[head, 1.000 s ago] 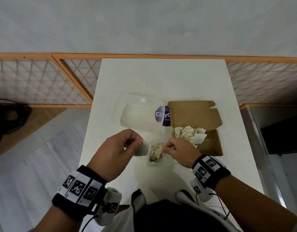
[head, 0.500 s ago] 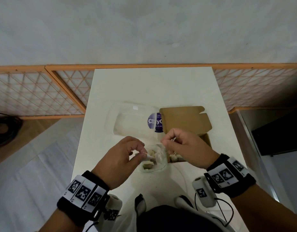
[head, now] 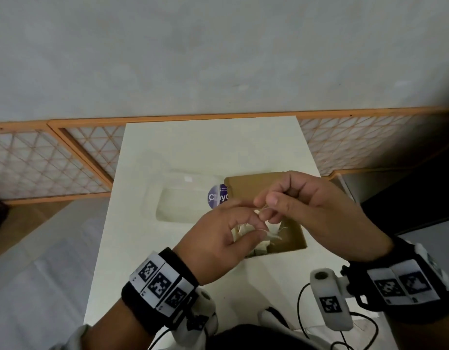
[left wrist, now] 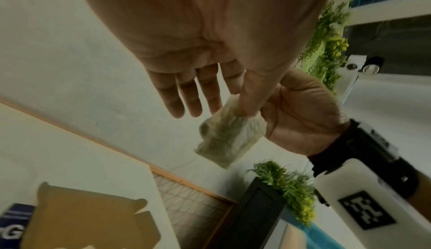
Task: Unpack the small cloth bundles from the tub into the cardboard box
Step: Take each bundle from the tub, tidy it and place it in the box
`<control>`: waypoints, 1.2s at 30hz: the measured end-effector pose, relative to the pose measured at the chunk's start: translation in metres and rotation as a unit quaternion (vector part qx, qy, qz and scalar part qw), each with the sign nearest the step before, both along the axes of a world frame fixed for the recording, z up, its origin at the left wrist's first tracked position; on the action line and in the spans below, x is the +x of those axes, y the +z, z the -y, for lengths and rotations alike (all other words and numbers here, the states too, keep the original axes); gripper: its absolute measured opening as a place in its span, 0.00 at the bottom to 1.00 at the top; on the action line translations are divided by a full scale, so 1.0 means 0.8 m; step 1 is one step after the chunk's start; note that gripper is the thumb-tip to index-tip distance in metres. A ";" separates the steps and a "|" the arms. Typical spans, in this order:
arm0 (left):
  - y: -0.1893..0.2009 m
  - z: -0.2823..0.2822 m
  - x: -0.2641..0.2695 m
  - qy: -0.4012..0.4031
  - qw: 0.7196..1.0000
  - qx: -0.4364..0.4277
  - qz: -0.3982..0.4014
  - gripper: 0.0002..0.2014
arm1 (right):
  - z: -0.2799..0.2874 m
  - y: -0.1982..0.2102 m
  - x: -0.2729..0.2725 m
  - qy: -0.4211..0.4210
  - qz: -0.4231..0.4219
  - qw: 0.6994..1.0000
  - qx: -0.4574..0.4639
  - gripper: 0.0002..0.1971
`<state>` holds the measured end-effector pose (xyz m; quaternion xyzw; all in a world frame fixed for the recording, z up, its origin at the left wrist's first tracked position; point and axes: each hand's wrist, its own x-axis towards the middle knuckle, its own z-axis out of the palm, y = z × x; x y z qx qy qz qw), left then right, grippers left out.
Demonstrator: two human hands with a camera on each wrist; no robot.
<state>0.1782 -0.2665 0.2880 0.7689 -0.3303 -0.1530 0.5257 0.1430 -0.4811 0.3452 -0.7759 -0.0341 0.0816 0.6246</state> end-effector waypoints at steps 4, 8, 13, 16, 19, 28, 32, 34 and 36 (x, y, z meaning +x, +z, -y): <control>0.007 0.008 -0.009 -0.032 0.998 -0.041 -0.035 0.04 | 0.009 -0.002 -0.006 -0.043 -0.033 0.995 0.086 0.13; 0.008 0.016 -0.013 -0.029 0.998 -0.053 -0.009 0.02 | 0.009 -0.004 -0.009 -0.075 -0.065 0.980 0.175 0.12; 0.007 0.012 -0.013 -0.015 1.000 -0.026 0.006 0.03 | 0.020 -0.002 -0.008 -0.082 -0.091 0.971 0.207 0.08; 0.008 0.008 -0.012 -0.023 0.999 -0.008 0.021 0.04 | 0.023 0.005 -0.005 -0.117 -0.118 0.965 0.202 0.06; 0.007 0.005 -0.011 -0.024 0.999 0.006 0.039 0.04 | 0.028 0.008 0.002 -0.141 -0.156 0.957 0.200 0.07; -0.007 -0.004 -0.004 -0.007 0.989 0.092 0.119 0.06 | 0.034 -0.001 0.009 -0.118 -0.194 0.963 0.141 0.06; -0.005 -0.003 -0.006 -0.006 0.991 0.085 0.103 0.03 | 0.029 -0.007 0.018 -0.139 -0.195 0.934 0.266 0.03; -0.004 -0.002 -0.010 -0.014 0.992 0.080 0.091 0.03 | 0.030 -0.013 0.024 -0.168 -0.180 0.916 0.316 0.01; -0.005 -0.001 -0.012 -0.016 0.994 0.071 0.077 0.04 | 0.032 -0.018 0.028 -0.183 -0.169 0.913 0.322 0.03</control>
